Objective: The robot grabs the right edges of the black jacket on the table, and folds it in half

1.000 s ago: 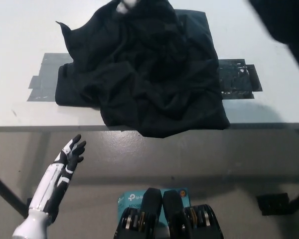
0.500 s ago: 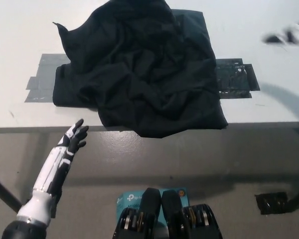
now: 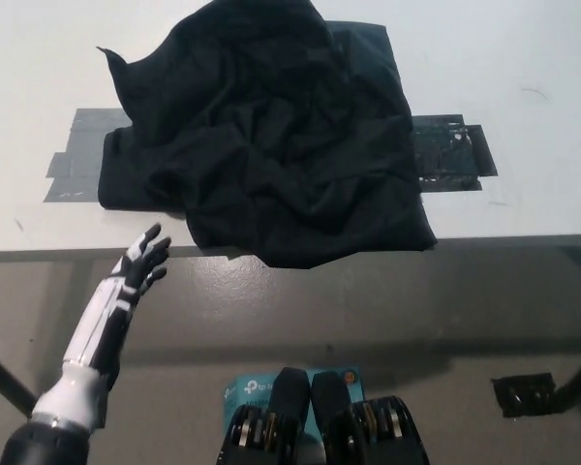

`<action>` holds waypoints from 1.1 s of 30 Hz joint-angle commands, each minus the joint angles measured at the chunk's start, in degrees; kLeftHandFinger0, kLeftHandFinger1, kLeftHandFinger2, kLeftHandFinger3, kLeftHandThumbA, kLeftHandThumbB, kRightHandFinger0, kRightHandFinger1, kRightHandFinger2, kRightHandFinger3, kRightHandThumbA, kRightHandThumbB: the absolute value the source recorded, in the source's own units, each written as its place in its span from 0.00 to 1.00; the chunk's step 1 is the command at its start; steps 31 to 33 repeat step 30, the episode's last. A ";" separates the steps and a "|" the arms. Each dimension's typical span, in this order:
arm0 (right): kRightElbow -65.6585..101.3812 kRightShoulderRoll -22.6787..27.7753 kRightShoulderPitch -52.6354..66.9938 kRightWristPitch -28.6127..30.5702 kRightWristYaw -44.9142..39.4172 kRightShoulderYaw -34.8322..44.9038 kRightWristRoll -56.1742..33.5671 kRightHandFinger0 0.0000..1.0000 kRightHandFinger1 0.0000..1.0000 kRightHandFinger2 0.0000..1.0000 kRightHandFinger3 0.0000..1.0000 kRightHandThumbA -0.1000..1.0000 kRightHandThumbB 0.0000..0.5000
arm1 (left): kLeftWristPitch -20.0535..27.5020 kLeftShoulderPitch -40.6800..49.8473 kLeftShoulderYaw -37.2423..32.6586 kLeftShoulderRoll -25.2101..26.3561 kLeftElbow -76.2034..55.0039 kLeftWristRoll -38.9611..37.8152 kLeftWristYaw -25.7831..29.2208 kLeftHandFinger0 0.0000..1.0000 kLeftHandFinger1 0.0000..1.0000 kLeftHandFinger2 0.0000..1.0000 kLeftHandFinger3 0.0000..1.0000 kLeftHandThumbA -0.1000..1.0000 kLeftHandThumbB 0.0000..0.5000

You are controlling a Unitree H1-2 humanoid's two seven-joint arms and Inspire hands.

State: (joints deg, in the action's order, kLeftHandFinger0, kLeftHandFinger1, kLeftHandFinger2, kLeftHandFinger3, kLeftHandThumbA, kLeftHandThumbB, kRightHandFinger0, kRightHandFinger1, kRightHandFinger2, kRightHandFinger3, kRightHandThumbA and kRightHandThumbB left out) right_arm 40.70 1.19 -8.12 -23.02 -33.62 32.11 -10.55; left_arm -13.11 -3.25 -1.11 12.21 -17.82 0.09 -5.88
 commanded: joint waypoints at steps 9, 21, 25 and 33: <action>-26.58 -5.48 6.40 20.62 8.15 -13.01 6.23 1.00 1.00 1.00 1.00 0.93 0.12 | 5.33 6.92 1.87 0.91 -2.65 -3.14 -1.83 1.00 1.00 1.00 1.00 1.00 0.04; -37.72 0.71 10.57 27.32 10.57 -24.52 11.48 1.00 1.00 1.00 1.00 0.83 0.12 | 5.49 9.34 2.00 0.81 -1.71 -2.21 -1.57 1.00 1.00 1.00 1.00 1.00 0.06; -38.38 1.56 11.61 26.88 11.31 -26.39 10.41 1.00 1.00 1.00 1.00 0.84 0.12 | 5.67 9.99 2.32 0.96 -1.45 -2.57 -1.65 1.00 1.00 1.00 1.00 1.00 0.06; -37.63 3.21 12.21 26.28 12.56 -28.01 10.71 1.00 1.00 1.00 1.00 0.85 0.11 | 5.80 9.76 2.11 0.99 -0.87 -2.23 -1.73 1.00 1.00 1.00 1.00 1.00 0.00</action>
